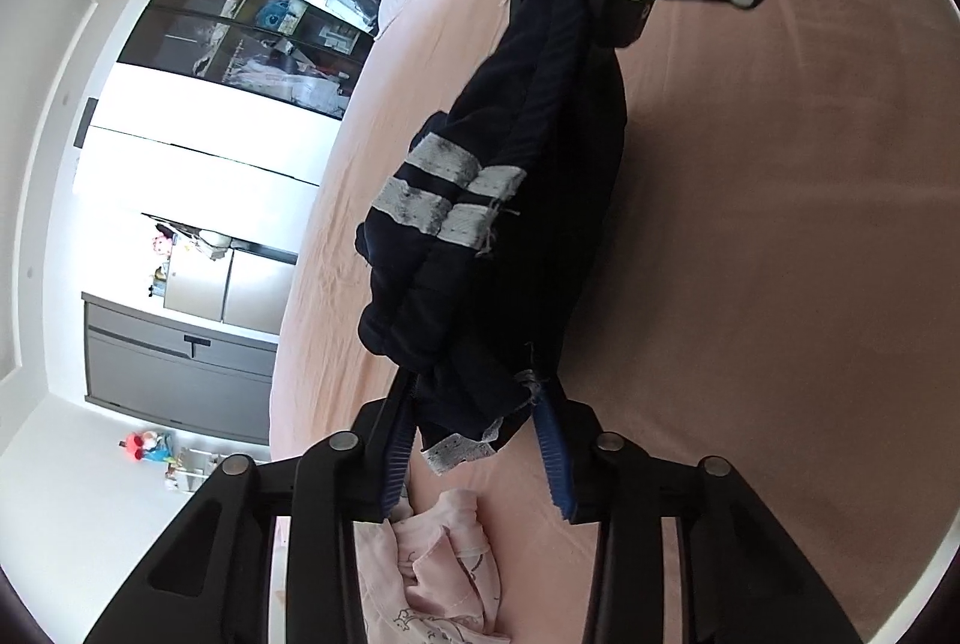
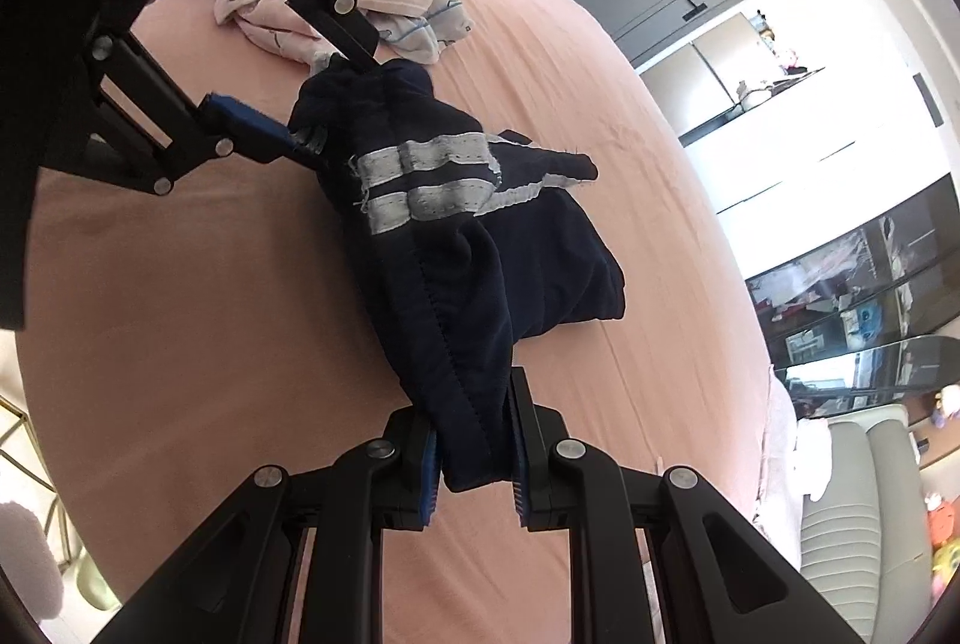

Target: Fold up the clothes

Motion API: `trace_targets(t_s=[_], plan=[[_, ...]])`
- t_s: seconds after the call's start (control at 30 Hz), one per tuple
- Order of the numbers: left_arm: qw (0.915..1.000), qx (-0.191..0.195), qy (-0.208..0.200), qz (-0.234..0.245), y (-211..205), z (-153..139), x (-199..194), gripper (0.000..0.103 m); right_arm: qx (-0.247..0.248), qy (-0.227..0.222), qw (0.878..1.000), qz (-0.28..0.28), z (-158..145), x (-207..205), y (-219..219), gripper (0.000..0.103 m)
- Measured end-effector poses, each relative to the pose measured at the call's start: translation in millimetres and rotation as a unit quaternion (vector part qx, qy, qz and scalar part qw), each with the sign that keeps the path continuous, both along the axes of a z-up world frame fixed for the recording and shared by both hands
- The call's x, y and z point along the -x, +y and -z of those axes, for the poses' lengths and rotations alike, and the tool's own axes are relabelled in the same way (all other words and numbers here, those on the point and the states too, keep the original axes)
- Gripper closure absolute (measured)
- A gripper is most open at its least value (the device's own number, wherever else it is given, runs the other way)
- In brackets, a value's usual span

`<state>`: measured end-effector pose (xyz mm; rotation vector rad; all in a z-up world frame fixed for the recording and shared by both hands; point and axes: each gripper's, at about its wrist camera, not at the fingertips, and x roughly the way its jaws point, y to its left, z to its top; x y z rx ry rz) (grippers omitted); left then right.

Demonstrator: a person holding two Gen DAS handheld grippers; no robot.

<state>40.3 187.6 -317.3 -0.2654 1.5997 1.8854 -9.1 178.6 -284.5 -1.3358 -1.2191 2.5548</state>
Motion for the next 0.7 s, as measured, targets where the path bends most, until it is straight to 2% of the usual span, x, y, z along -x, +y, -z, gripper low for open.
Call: trace_targets(t_s=[0.17,0.23,0.27,0.3,0.37,0.47,0.6,0.7], plan=[[1.0,0.0,0.008,0.005,1,2,-6,0.071,0.008,0.001,1.0,0.004,-2,-1,1,0.087],[0.9998,0.012,0.011,0.013,1,5,-9,0.07,0.024,-0.001,1.0,0.007,-5,-1,3,0.087],[0.9995,0.024,0.017,0.015,1,9,-10,0.066,0.032,-0.003,0.999,0.009,-6,0,4,0.087],[0.9989,0.035,0.028,0.015,2,13,-11,0.054,0.039,-0.003,0.999,0.012,-8,0,5,0.087],[0.9974,0.047,0.05,0.021,-1,19,-14,0.039,0.045,-0.001,0.999,0.015,-9,1,7,0.087],[0.997,0.04,0.063,0.019,-1,17,-16,0.037,0.046,0.006,0.999,0.019,-13,3,9,0.087],[0.9984,0.026,0.049,0.01,2,11,-8,0.028,0.06,0.005,0.998,0.026,-17,6,13,0.087],[0.9993,0.02,0.031,0.007,6,5,2,0.028,0.057,0.003,0.998,0.023,-17,7,14,0.087]])
